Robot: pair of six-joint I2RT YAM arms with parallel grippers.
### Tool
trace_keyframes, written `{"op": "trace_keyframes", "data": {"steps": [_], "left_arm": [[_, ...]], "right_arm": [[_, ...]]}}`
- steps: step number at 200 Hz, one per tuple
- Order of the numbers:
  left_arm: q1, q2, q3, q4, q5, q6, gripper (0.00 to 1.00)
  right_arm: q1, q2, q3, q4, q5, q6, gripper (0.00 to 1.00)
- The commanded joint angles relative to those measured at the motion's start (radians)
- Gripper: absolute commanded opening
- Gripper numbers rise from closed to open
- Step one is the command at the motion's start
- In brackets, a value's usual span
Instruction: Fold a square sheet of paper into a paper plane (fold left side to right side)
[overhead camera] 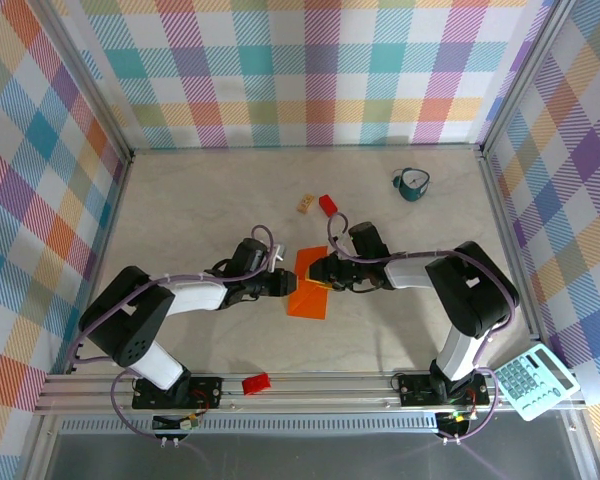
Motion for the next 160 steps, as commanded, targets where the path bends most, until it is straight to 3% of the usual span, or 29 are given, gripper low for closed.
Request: {"op": "trace_keyframes", "data": {"steps": [1, 32, 65, 112, 160], "left_arm": [[0.020, 0.009, -0.021, 0.041, -0.004, -0.006, 0.30], [0.052, -0.041, -0.040, 0.057, 0.026, -0.018, 0.37], [0.100, -0.167, -0.058, 0.049, 0.062, -0.036, 0.42], [0.173, -0.411, -0.101, 0.060, 0.095, -0.073, 0.54], [0.203, -0.587, -0.157, 0.304, 0.202, -0.226, 0.77]], "right_arm": [[0.008, 0.016, 0.015, 0.034, -0.019, 0.009, 0.31], [0.008, -0.016, 0.013, 0.000, 0.006, -0.017, 0.13], [-0.002, -0.092, 0.017, -0.066, 0.053, -0.083, 0.00], [-0.040, -0.274, -0.006, -0.024, 0.061, -0.168, 0.00], [-0.042, -0.452, -0.006, 0.120, 0.004, -0.179, 0.00]]}}
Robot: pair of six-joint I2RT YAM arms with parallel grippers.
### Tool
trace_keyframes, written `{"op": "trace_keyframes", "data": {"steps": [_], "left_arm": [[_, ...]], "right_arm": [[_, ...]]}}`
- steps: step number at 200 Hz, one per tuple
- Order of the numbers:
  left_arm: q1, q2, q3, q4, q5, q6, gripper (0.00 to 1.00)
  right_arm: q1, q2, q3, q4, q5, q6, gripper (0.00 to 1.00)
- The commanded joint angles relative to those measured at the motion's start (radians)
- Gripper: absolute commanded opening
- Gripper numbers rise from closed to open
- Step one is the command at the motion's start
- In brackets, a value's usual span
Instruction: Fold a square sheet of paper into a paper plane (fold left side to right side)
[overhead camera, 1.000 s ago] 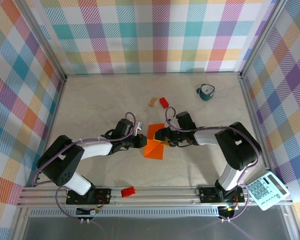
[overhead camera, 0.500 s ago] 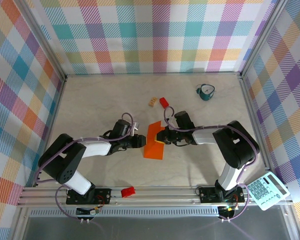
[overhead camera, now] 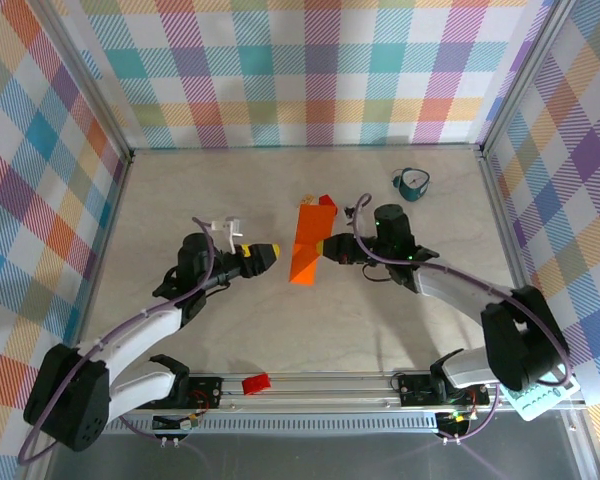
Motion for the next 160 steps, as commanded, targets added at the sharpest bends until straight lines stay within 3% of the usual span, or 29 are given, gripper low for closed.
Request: {"op": "trace_keyframes", "data": {"steps": [1, 21, 104, 160], "left_arm": [[0.018, -0.058, -0.027, 0.186, 0.088, -0.105, 0.78], [0.018, -0.084, -0.033, 0.300, 0.138, -0.162, 0.84], [0.007, 0.079, 0.052, 0.477, 0.313, -0.311, 0.83], [0.003, 0.109, 0.056, 0.534, 0.315, -0.334, 0.54]], "right_arm": [[0.001, -0.066, -0.006, 0.132, -0.051, -0.020, 0.00], [0.009, -0.091, 0.007, 0.209, -0.083, 0.016, 0.00], [0.053, -0.063, 0.070, 0.330, -0.157, 0.096, 0.00], [0.056, -0.028, 0.074, 0.322, -0.133, 0.095, 0.05]]}}
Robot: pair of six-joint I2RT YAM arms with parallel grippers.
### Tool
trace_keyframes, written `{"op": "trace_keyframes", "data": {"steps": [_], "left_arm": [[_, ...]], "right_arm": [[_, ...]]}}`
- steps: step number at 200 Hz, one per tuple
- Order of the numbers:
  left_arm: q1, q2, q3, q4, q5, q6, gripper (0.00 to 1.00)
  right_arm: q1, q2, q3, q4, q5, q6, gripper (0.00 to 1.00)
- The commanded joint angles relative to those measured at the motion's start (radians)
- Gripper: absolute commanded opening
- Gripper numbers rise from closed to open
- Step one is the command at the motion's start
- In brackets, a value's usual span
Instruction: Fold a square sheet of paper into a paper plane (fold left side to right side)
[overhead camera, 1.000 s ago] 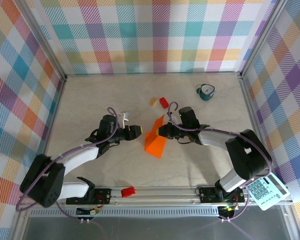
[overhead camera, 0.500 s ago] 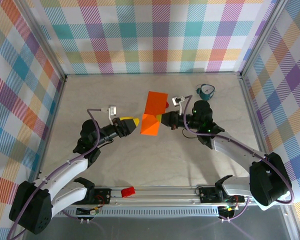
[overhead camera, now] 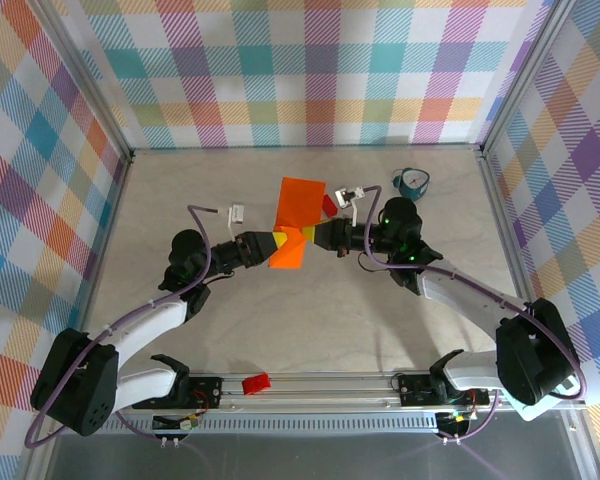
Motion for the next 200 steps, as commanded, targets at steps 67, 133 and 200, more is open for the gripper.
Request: {"op": "trace_keyframes", "data": {"steps": [67, 133, 200], "left_arm": [[0.001, -0.072, 0.027, -0.118, -0.056, 0.111, 0.21], [-0.004, -0.136, 0.098, -0.477, -0.126, 0.303, 0.03], [-0.299, -0.063, 0.351, -1.233, -0.887, 0.731, 0.00]], "right_arm": [[0.004, -0.035, -0.016, -0.078, 0.096, -0.041, 0.31], [0.001, -0.211, -0.034, -0.523, 0.441, -0.205, 0.78], [-0.004, -0.276, -0.001, -0.920, 0.874, -0.280, 0.97]]}}
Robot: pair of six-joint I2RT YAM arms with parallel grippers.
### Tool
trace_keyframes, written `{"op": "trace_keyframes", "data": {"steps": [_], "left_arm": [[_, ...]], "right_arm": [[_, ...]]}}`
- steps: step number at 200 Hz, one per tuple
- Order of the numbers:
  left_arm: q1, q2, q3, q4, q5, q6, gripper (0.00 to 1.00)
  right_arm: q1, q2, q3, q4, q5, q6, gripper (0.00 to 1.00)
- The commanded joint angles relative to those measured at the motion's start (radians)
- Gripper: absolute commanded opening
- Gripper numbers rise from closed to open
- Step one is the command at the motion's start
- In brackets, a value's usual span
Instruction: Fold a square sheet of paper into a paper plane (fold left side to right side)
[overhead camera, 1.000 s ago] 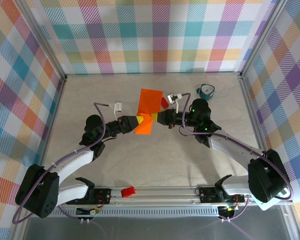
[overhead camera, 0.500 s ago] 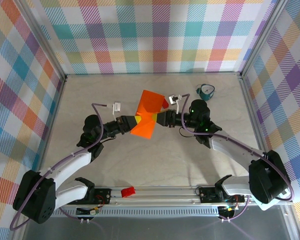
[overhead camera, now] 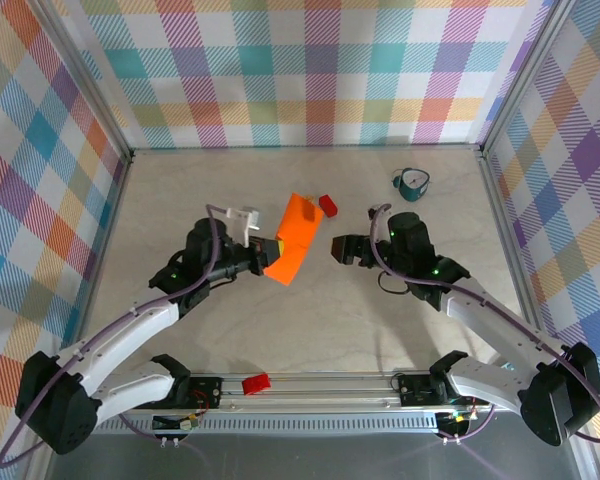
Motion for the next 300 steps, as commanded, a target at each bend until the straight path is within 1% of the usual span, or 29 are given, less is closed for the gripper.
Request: {"op": "trace_keyframes", "data": {"steps": [1, 8, 31, 52, 60, 71, 103, 125, 166, 193, 233, 266, 278, 300], "left_arm": [[-0.098, 0.050, 0.089, -0.326, -0.407, 0.177, 0.00], [-0.127, 0.073, 0.107, -0.362, -0.500, 0.178, 0.00], [-0.232, 0.157, 0.166, -0.465, -0.816, 0.164, 0.00], [-0.319, 0.238, 0.214, -0.568, -1.054, 0.122, 0.00], [-0.345, 0.268, 0.228, -0.609, -1.116, 0.100, 0.00], [-0.369, 0.311, 0.244, -0.657, -1.172, 0.059, 0.00], [-0.416, 0.448, 0.277, -0.784, -1.247, -0.091, 0.00], [-0.445, 0.553, 0.301, -0.826, -1.246, -0.188, 0.00], [-0.475, 0.718, 0.387, -0.836, -1.149, -0.293, 0.00], [-0.481, 0.778, 0.435, -0.789, -1.047, -0.297, 0.00], [-0.480, 0.831, 0.463, -0.694, -0.888, -0.305, 0.00], [-0.480, 0.853, 0.486, -0.643, -0.813, -0.304, 0.01], [-0.478, 0.855, 0.489, -0.623, -0.788, -0.304, 0.03], [-0.469, 0.854, 0.482, -0.575, -0.717, -0.306, 0.09]], "right_arm": [[-0.004, -0.036, 0.023, -0.161, 0.196, -0.043, 0.97], [-0.007, -0.042, 0.017, -0.166, 0.213, -0.038, 1.00], [-0.021, -0.062, -0.001, -0.179, 0.246, -0.018, 0.99], [-0.043, -0.078, -0.013, -0.210, 0.278, 0.012, 0.99], [-0.052, -0.086, -0.018, -0.217, 0.283, 0.023, 0.99], [-0.062, -0.097, -0.028, -0.222, 0.286, 0.030, 0.99], [-0.079, -0.134, -0.052, -0.222, 0.294, 0.055, 0.99], [-0.086, -0.157, -0.060, -0.227, 0.303, 0.061, 0.99], [-0.101, -0.180, -0.055, -0.255, 0.294, 0.045, 0.99], [-0.111, -0.184, -0.056, -0.266, 0.278, 0.041, 0.99], [-0.125, -0.176, -0.065, -0.267, 0.239, 0.042, 0.99], [-0.138, -0.147, -0.071, -0.249, 0.192, 0.043, 0.99], [-0.141, -0.132, -0.069, -0.246, 0.178, 0.044, 0.99], [-0.149, -0.104, -0.064, -0.240, 0.145, 0.043, 0.99]]}}
